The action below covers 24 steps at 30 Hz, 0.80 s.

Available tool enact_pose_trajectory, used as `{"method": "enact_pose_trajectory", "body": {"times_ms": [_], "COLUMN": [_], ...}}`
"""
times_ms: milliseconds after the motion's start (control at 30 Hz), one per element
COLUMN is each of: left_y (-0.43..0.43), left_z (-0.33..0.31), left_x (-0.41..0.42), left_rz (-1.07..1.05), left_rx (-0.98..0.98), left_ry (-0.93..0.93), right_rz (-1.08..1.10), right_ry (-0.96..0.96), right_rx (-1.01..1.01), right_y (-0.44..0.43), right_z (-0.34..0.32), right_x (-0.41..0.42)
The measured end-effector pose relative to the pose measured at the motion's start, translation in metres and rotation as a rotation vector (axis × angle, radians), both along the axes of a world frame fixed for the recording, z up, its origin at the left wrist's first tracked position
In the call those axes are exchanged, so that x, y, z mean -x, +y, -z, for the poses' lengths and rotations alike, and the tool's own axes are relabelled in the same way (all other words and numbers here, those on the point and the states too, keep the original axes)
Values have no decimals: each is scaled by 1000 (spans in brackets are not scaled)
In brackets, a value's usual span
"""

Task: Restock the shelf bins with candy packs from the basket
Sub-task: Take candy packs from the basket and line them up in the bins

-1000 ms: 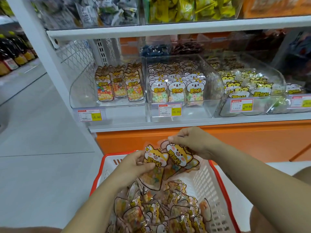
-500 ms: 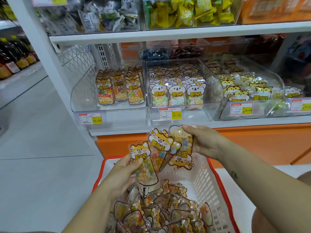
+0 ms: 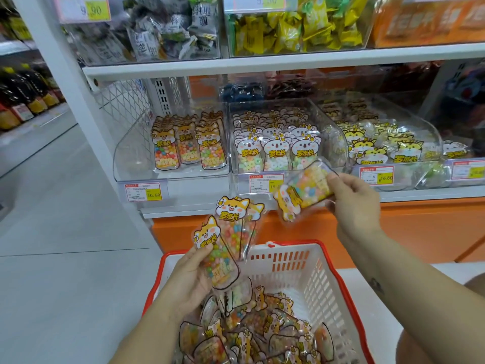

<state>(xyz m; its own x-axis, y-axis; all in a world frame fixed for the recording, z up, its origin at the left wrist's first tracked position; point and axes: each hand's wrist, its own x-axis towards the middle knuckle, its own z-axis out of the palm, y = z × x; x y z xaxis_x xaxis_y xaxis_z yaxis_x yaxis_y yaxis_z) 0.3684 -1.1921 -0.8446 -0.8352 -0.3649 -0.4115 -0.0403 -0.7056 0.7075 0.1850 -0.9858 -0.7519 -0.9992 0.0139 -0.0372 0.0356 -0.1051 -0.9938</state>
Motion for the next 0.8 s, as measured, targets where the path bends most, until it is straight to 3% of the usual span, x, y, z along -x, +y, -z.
{"method": "enact_pose_trajectory", "body": {"times_ms": [100,167,267,400,600,733,800], "left_y": [4,7,11,11,17,20,23], "left_z": [-1,-2,-4,-10,-18,-22,-24], "left_x": [3,5,7,9,12,10,9], "left_rz": [-11,1,7,-59,-126,-87,-33], "left_rx": [-59,-88,-101,-86,-49,-49,-23], "left_ry": [-3,0,20,36,29,11,27], "right_rz": [-99,-278,-530,-688,-658,-745,-768], "right_ry": [-109,-197,-185,-55,-247,-520,-511], "right_rx": [253,271,-17,-336,-204,106,214], "right_y": [-6,-12,-15,-15,-22,-24,-26], "right_z": [-6,-4,7,9,28,35,35], "right_x": [-11,-22,-33,-45,-57,-57,-56]}}
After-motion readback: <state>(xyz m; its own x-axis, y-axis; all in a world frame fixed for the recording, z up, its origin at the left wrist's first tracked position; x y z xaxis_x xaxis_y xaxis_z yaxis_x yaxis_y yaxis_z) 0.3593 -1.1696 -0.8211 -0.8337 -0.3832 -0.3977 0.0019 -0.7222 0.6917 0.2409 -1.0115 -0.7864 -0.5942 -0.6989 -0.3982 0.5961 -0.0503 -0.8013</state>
